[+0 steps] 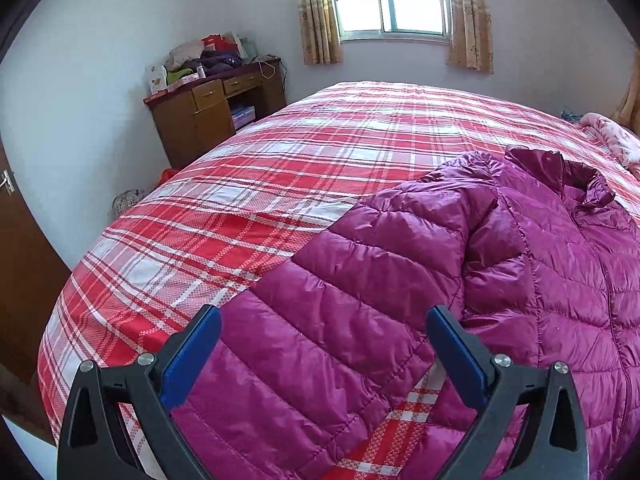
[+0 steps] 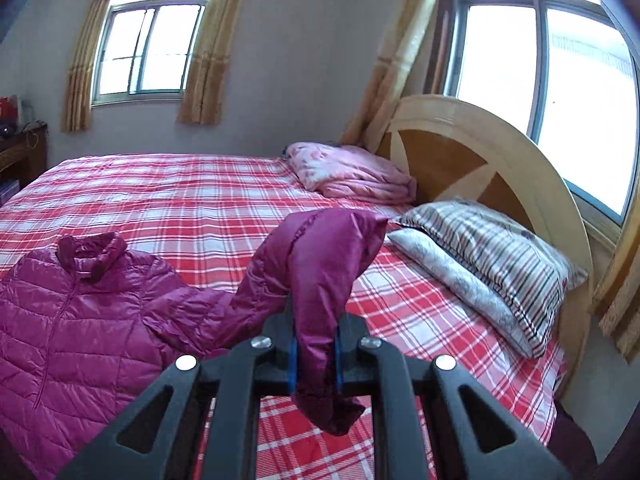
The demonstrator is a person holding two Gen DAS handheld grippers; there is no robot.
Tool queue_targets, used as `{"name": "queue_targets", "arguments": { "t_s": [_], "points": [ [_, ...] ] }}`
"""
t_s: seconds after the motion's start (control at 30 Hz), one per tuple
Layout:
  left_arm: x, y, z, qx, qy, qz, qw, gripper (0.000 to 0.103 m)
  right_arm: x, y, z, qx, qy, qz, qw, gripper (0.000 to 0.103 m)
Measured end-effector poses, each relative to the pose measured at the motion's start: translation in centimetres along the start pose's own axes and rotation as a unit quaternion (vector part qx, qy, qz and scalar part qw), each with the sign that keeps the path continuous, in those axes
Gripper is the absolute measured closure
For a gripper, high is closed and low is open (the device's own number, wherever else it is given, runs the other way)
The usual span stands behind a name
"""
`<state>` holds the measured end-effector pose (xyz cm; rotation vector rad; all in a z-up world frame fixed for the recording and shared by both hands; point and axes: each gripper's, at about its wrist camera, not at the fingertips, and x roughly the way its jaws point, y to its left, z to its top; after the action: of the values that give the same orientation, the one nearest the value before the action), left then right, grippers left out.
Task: Fold large clothes
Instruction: 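Lift the held sleeve and carry it across the jacket body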
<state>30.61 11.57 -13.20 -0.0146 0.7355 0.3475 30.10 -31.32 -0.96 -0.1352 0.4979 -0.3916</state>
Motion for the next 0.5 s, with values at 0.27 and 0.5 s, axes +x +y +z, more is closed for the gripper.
{"name": "queue_targets", "arguments": {
  "t_s": [0.27, 0.5],
  "points": [
    [-0.2, 2.3, 0.4, -0.012, -0.018, 0.019, 0.9996, 0.001, -1.7, 7.2, 2.2, -0.073, -0.035, 0.039, 0.996, 0.088],
    [0.1, 3.7, 0.0, -0.017, -0.018, 0.021, 0.9995, 0.001, -2.2, 12.9, 3.1, -0.126, -0.046, 0.075, 0.988, 0.088]
  ]
}}
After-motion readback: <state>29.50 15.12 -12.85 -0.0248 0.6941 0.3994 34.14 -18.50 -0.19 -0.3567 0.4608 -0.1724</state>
